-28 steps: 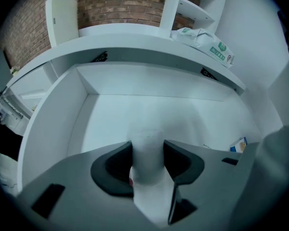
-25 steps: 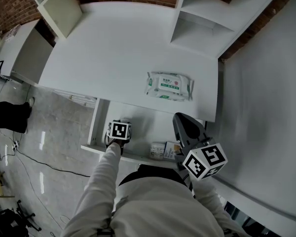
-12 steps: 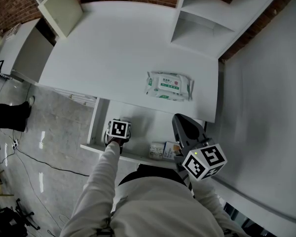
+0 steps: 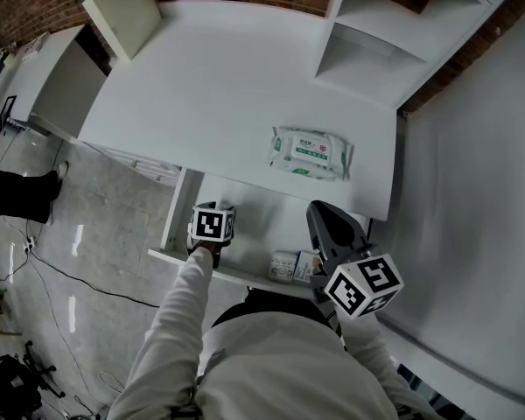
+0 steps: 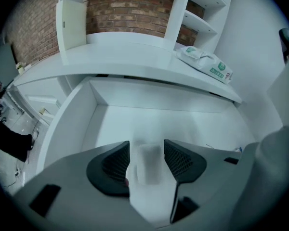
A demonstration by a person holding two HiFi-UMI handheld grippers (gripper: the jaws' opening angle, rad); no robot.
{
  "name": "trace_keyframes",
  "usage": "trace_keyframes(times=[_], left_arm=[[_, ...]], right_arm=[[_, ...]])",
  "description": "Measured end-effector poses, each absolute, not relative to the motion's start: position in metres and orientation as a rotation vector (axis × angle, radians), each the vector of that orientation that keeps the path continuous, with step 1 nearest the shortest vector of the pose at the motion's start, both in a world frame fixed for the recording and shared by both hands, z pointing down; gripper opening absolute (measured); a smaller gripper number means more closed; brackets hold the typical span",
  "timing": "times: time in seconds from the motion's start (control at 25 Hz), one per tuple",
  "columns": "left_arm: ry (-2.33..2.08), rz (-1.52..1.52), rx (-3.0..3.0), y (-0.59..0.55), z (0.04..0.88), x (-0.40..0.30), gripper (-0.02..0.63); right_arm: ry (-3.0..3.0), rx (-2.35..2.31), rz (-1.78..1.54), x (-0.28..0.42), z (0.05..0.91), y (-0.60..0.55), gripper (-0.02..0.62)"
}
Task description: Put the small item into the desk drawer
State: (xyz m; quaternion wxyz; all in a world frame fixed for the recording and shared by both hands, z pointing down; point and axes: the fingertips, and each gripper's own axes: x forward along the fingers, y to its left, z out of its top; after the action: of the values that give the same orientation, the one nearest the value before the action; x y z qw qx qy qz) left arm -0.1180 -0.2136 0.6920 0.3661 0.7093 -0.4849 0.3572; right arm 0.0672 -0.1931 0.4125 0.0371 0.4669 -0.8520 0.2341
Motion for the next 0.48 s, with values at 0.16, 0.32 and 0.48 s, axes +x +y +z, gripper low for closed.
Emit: trace_keyframes(times=[0.16, 0.32, 0.48], left_arm=[[-1.306, 0.863, 1.864, -0.22, 0.669, -0.124, 0.23], [-1.34, 0.775, 1.924, -0.226, 0.647, -0.125, 0.215], [-1.387, 0.705, 1.978, -0.228, 0.622, -0.128, 0.202]], right_arm=[[-2.629, 1.404, 0.71, 0.06, 0.412, -0.192, 0.028], [-2.643, 1.378, 0.698, 0.054, 0.409, -0.19, 0.028], [-2.654, 1.357, 0.682, 0.05, 0.406, -0.188, 0.028]])
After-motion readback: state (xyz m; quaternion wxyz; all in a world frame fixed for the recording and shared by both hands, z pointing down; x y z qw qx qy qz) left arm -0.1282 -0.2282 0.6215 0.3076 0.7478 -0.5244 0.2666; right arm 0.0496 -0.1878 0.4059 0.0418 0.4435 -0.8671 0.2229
